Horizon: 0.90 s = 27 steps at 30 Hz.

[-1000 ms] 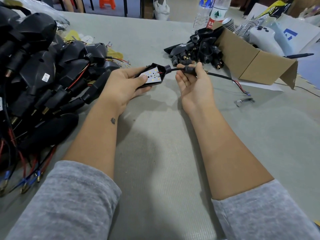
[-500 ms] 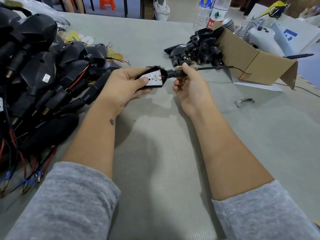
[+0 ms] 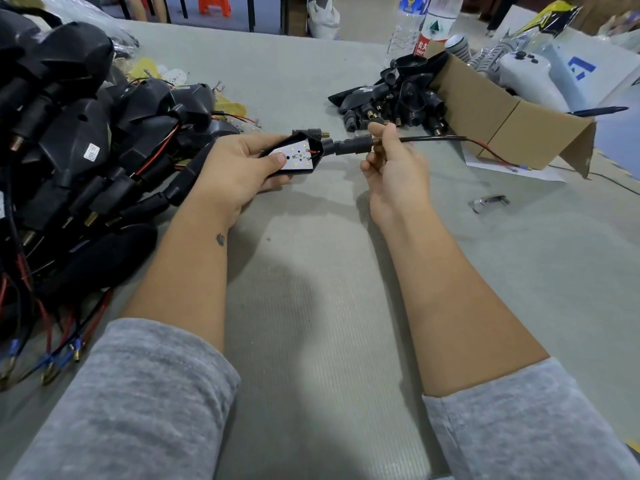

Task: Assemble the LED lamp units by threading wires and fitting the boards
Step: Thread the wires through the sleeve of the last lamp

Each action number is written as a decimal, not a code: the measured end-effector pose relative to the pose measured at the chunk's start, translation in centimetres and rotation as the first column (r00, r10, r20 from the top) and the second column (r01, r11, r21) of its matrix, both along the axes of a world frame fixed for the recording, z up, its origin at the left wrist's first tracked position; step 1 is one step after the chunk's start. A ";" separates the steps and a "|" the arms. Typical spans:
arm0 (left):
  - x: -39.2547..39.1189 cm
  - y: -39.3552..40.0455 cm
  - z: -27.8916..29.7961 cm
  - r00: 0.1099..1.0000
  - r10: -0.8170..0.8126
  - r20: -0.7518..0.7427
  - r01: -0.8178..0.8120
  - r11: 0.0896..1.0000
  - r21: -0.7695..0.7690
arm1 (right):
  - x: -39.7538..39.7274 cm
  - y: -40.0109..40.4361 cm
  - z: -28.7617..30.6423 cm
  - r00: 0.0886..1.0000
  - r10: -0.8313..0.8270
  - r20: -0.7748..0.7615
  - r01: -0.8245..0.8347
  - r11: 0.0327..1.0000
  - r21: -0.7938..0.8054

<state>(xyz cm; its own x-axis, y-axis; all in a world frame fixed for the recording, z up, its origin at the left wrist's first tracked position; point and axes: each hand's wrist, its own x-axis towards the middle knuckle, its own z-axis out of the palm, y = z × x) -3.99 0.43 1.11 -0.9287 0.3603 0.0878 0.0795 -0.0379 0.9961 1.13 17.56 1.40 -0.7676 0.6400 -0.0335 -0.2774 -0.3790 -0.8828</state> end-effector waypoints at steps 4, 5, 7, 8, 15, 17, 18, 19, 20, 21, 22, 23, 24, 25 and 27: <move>0.0 0.0 0.0 1.000 0.009 0.002 -0.009 1.000 -0.008 | 0.1 0.0 -0.2 0.996 -0.090 -0.010 0.090 0.996 0.004; 0.0 -0.1 0.0 1.000 0.007 0.002 -0.007 1.000 -0.008 | 0.1 0.0 -0.2 0.995 -0.100 -0.013 0.100 0.995 0.018; 0.0 -0.1 0.1 1.000 0.010 0.017 -0.010 1.000 0.004 | 0.2 -0.1 -0.2 0.993 -0.119 -0.014 0.119 0.992 0.044; 0.0 -0.1 0.2 0.999 0.020 0.040 -0.021 0.999 0.029 | 0.2 -0.1 -0.2 0.992 -0.124 -0.013 0.125 0.991 0.049; 0.0 0.5 1.0 0.960 0.108 0.258 -0.187 0.933 0.308 | 0.4 -0.3 -0.1 0.998 -0.060 -0.022 0.061 0.997 0.040; 0.2 1.0 1.0 0.938 0.100 0.333 -0.224 0.906 0.359 | 0.3 -0.5 -0.1 0.999 -0.043 -0.015 0.043 0.998 0.050; 0.4 1.4 1.0 0.924 0.075 0.375 -0.232 0.889 0.395 | 0.3 -0.6 -0.2 0.999 -0.036 -0.013 0.036 0.998 0.053; 0.6 1.7 1.0 0.910 0.037 0.412 -0.233 0.869 0.437 | 0.2 -0.7 -0.2 0.999 -0.033 -0.011 0.034 0.998 0.052; 0.9 2.2 1.0 0.898 -0.002 0.440 -0.232 0.849 0.476 | 0.2 -0.8 -0.3 0.999 -0.035 -0.010 0.036 0.998 0.050; 1.2 2.6 0.9 0.889 -0.034 0.456 -0.226 0.835 0.502 | 0.1 -0.9 -0.3 0.999 -0.044 -0.008 0.045 0.998 0.049; 1.6 3.3 0.9 0.886 -0.051 0.462 -0.215 0.836 0.505 | 0.0 -0.9 -0.4 0.998 -0.056 -0.011 0.057 0.997 0.047; 2.1 4.0 0.8 0.886 -0.054 0.460 -0.198 0.854 0.482 | 0.0 -0.9 -0.5 0.998 -0.066 -0.016 0.066 0.997 0.042; 2.7 4.7 0.7 0.892 -0.045 0.449 -0.175 0.883 0.435 | 0.0 -1.0 -0.4 0.997 -0.072 -0.021 0.073 0.997 0.039; 3.4 5.5 0.7 0.902 -0.037 0.430 -0.144 0.913 0.382 | 0.1 -1.1 -0.4 0.997 -0.076 -0.021 0.077 0.996 0.040; 4.3 6.6 0.6 0.926 -0.040 0.376 -0.077 0.954 0.290 | 0.3 -1.7 -0.1 0.997 -0.073 -0.028 0.074 0.996 0.046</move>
